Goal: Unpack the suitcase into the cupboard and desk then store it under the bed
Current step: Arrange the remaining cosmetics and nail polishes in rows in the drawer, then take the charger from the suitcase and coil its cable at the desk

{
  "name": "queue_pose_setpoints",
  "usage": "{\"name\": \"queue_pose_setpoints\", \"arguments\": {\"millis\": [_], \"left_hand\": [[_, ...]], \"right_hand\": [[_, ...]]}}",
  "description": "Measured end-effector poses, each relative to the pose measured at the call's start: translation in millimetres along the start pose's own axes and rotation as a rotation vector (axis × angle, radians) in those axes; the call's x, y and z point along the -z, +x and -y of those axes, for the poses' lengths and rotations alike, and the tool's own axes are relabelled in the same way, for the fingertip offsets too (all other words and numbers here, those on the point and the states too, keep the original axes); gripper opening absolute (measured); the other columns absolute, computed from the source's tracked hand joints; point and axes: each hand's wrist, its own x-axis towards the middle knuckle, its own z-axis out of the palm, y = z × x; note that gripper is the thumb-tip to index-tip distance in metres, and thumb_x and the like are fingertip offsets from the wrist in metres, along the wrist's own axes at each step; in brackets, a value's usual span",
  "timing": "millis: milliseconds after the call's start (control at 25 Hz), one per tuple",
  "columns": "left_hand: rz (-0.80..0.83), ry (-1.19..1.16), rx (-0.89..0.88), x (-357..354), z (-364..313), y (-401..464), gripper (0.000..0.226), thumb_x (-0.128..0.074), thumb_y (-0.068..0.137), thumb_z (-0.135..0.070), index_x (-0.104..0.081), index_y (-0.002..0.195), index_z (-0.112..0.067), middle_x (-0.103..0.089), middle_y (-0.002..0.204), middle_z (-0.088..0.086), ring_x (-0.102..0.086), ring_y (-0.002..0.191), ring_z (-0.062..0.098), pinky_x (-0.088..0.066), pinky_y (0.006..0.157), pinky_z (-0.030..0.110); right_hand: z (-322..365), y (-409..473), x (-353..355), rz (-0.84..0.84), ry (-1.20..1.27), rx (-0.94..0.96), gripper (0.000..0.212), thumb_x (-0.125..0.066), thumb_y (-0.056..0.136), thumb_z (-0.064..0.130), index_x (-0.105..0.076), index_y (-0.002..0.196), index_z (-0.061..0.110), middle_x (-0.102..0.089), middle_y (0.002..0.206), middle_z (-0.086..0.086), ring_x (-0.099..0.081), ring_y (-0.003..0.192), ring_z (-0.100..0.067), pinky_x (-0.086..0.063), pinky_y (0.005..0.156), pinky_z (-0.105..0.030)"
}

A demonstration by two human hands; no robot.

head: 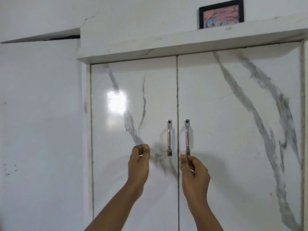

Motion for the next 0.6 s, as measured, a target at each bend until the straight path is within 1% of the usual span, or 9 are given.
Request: {"name": "queue_pose_setpoints", "arguments": {"millis": [80, 160, 280, 360, 440, 480, 600], "left_hand": [[-0.025, 0.013, -0.006, 60.5, 5.0, -17.2, 0.011, -0.051, 0.095, -0.015, -0.059, 0.094, -0.022, -0.063, 0.096, 0.002, -0.06, 0.089, 0.016, -0.048, 0.08, 0.031], [-0.105, 0.036, 0.032, 135.8, 11.2, -48.1, 0.011, -0.051, 0.094, -0.013, -0.062, 0.096, -0.016, -0.065, 0.091, 0.003, -0.061, 0.085, 0.017, -0.049, 0.078, 0.032], [-0.27, 0.063, 0.153, 258.1, 20.2, -115.7, 0.013, -0.051, 0.094, -0.018, -0.063, 0.094, -0.013, -0.066, 0.086, 0.005, -0.062, 0.081, 0.018, -0.049, 0.074, 0.031], [-0.444, 0.069, 0.207, 343.5, 20.2, -167.6, 0.015, -0.05, 0.095, -0.018, -0.063, 0.089, -0.012, -0.065, 0.082, 0.006, -0.059, 0.077, 0.019, -0.046, 0.07, 0.03], [-0.622, 0.075, 0.231, 416.9, 11.3, -212.7, 0.018, -0.048, 0.096, -0.018, -0.062, 0.085, -0.012, -0.063, 0.079, 0.006, -0.057, 0.073, 0.018, -0.044, 0.067, 0.029], [-0.74, 0.087, 0.239, 460.5, 3.8, -240.5, 0.019, -0.047, 0.096, -0.019, -0.061, 0.085, -0.012, -0.062, 0.078, 0.006, -0.056, 0.072, 0.018, -0.044, 0.067, 0.028], [-1.019, 0.159, 0.225, 579.8, -26.9, -325.6, 0.022, -0.047, 0.096, -0.021, -0.062, 0.084, -0.011, -0.063, 0.074, 0.005, -0.056, 0.071, 0.017, -0.043, 0.068, 0.027]], "right_hand": [[11.8, -30.8, -14.2, 0.139, 0.197, -0.109, 0.013, -0.059, 0.091, 0.017, -0.071, 0.087, 0.014, -0.071, 0.08, 0.002, -0.066, 0.074, -0.007, -0.047, 0.07, -0.015], [27.9, -74.1, -43.0, 0.327, 0.337, -0.209, 0.012, -0.06, 0.09, 0.015, -0.071, 0.088, 0.011, -0.072, 0.081, -0.002, -0.066, 0.074, -0.008, -0.05, 0.069, -0.021], [50.8, -165.8, -100.4, 0.679, 0.382, -0.344, 0.014, -0.059, 0.091, 0.016, -0.071, 0.09, 0.01, -0.071, 0.08, -0.002, -0.065, 0.073, -0.009, -0.051, 0.068, -0.022], [70.5, -240.8, -144.5, 0.902, 0.414, -0.415, 0.015, -0.058, 0.091, 0.016, -0.071, 0.09, 0.01, -0.071, 0.079, -0.002, -0.064, 0.073, -0.01, -0.052, 0.069, -0.023], [89.7, -310.4, -181.3, 1.062, 0.461, -0.437, 0.015, -0.059, 0.091, 0.016, -0.071, 0.089, 0.007, -0.07, 0.077, -0.002, -0.063, 0.072, -0.01, -0.052, 0.068, -0.023], [102.4, -352.5, -202.1, 1.153, 0.482, -0.449, 0.016, -0.06, 0.09, 0.017, -0.07, 0.089, 0.005, -0.07, 0.077, -0.003, -0.063, 0.072, -0.01, -0.052, 0.067, -0.022], [140.1, -473.7, -256.8, 1.403, 0.545, -0.518, 0.018, -0.061, 0.088, 0.02, -0.07, 0.089, 0.004, -0.07, 0.077, -0.005, -0.062, 0.071, -0.01, -0.053, 0.067, -0.021]]}}
